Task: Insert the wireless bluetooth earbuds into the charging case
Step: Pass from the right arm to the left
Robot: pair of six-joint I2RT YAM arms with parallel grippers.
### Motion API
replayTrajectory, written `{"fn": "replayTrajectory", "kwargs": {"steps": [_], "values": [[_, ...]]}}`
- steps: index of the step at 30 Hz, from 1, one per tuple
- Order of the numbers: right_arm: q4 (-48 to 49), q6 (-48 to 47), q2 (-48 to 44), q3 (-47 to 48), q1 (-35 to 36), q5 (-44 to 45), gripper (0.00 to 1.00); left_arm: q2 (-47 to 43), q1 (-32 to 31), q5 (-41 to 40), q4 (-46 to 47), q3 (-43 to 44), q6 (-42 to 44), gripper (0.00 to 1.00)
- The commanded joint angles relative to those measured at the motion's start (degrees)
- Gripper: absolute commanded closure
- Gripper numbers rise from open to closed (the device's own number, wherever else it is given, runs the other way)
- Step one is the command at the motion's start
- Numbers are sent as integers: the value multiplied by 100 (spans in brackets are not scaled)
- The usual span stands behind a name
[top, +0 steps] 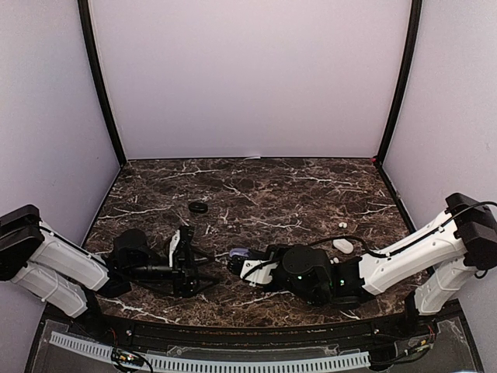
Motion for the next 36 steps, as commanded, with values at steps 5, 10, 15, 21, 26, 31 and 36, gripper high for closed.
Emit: {"fn": "replayTrajectory", "kwargs": {"steps": [5, 10, 15, 21, 26, 31, 36], "values": [[213, 63, -79, 258, -29, -58, 100, 894, -10, 378, 1744, -173, -45, 19], [208, 60, -84, 286, -29, -111, 100, 1372, -14, 493, 2473, -107, -196, 25], [194, 64, -47, 331, -29, -161, 100, 1517, -16, 499, 2365, 181, -136, 29], [280, 38, 54, 399, -29, -228, 100, 1533, -36, 569, 1924, 426, 116, 38], [323, 0, 132, 479, -29, -254, 100, 1482, -45, 595, 1686, 511, 251, 46], [339, -12, 130, 514, -29, -308, 100, 1469, -50, 644, 1555, 593, 295, 60], [349, -17, 290, 556, -29, -315, 100, 1450, -56, 667, 1510, 610, 305, 67]]}}
